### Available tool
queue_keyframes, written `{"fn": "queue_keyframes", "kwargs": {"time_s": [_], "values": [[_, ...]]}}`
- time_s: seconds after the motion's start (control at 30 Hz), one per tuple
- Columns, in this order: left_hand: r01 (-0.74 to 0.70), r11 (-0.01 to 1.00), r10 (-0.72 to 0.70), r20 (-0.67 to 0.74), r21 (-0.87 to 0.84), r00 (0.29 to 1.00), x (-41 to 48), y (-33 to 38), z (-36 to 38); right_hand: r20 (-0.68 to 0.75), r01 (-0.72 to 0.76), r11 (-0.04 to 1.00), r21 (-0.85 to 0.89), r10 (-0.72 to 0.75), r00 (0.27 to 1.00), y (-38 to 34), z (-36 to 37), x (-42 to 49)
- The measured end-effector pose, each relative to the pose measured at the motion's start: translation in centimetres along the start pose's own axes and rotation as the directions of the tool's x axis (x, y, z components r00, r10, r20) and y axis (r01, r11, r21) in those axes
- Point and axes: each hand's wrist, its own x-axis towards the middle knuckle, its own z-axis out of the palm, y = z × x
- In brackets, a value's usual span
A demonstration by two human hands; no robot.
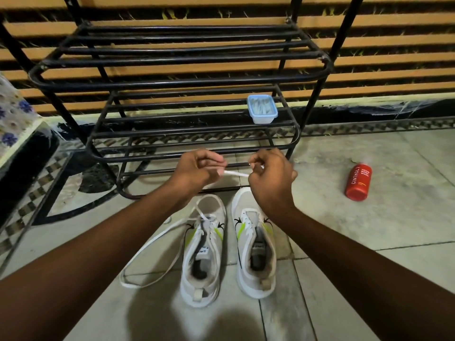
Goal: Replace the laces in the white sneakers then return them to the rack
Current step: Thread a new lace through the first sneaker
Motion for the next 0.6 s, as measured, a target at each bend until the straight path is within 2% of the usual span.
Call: {"fn": "queue_keyframes", "kwargs": {"time_s": [0.07, 0.13, 0.2, 0.27, 0.37, 0.5, 0.57, 0.6], "values": [[-0.097, 0.949, 0.081, 0.066, 0.299, 0.995, -0.3, -1.3, -0.5, 0.017, 0.026, 1.0, 0.006, -0.026, 1.0, 0.4, 0.3, -0.3], [-0.142, 0.78, 0.116, 0.081, 0.609, 0.99, -0.8, -3.1, -1.3, 0.013, 0.049, 0.999, 0.016, -0.049, 0.999, 0.8, 0.5, -0.5], [-0.121, 0.605, 0.111, 0.066, 0.787, 0.992, -1.3, -4.7, -2.1, 0.012, 0.063, 0.998, 0.027, -0.063, 0.998, 0.9, 0.7, -0.8], [-0.064, 0.516, 0.032, 0.055, 0.854, 0.998, -1.6, -6.3, -2.9, 0.022, 0.063, 0.998, 0.032, -0.063, 0.998, 0.9, 1.0, -1.0], [-0.017, 0.588, -0.059, 0.064, 0.809, 0.996, -2.3, -7.6, -3.6, 0.048, 0.071, 0.997, 0.027, -0.073, 0.996, 0.9, 1.2, -1.4], [-0.113, 0.615, 0.032, 0.118, 0.78, 0.992, -2.8, -7.9, -3.0, 0.13, 0.104, 0.994, 0.034, -0.107, 0.986, 0.8, 1.4, -2.4], [-0.135, 0.727, 0.058, 0.136, 0.673, 0.989, -2.9, -7.5, -2.2, 0.173, 0.122, 0.99, 0.074, -0.133, 0.976, 0.8, 1.7, -3.0], [-0.142, 0.767, 0.102, 0.099, 0.625, 0.99, -3.0, -7.3, -1.7, 0.195, 0.118, 0.988, 0.101, -0.137, 0.971, 0.8, 1.9, -3.4]]}}
